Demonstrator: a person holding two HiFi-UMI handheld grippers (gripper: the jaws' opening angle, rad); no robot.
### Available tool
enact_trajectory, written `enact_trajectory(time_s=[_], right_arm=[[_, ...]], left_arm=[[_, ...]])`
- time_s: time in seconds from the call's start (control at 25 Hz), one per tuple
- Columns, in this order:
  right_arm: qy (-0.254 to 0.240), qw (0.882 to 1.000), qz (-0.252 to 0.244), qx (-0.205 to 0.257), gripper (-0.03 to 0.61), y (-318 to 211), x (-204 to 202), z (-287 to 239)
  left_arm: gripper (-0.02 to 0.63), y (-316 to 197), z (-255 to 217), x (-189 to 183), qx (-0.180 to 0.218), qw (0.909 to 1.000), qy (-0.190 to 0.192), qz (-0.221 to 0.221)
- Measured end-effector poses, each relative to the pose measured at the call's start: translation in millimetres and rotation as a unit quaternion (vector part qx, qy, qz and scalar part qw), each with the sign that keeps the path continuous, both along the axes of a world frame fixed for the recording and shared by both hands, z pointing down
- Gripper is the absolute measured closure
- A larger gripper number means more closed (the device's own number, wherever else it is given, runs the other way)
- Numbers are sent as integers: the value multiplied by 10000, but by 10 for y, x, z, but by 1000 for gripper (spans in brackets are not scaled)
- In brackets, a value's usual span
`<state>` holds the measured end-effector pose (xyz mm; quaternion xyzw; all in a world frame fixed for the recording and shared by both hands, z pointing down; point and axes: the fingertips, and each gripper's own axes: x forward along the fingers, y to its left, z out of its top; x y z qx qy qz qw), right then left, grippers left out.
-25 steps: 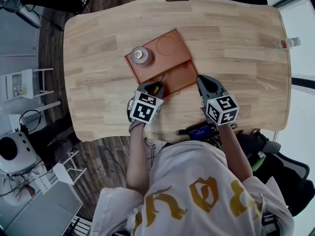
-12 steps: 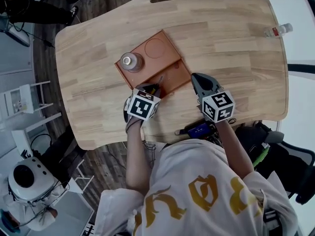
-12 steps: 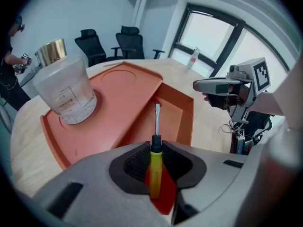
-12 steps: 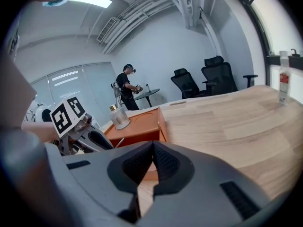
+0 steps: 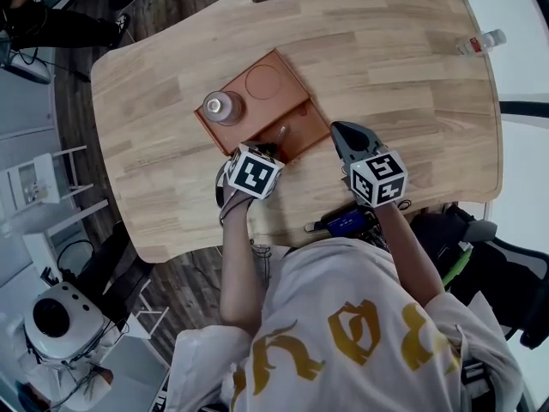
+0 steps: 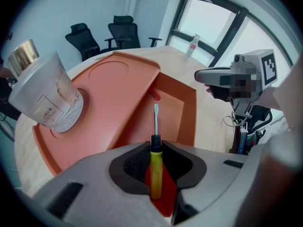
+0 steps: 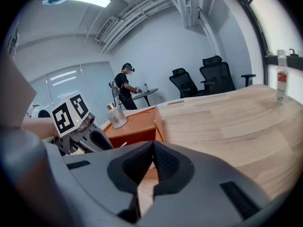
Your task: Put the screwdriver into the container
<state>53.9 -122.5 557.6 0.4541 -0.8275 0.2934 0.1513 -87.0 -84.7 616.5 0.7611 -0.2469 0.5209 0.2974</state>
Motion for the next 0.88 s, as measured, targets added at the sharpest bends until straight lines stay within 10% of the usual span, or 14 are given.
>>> enact_trajectory(time_s=[0.88], right_arm=[[16, 10000, 85, -1, 569, -14, 111, 33]], left_arm=[[538, 29, 268, 63, -348, 9939, -872, 584]])
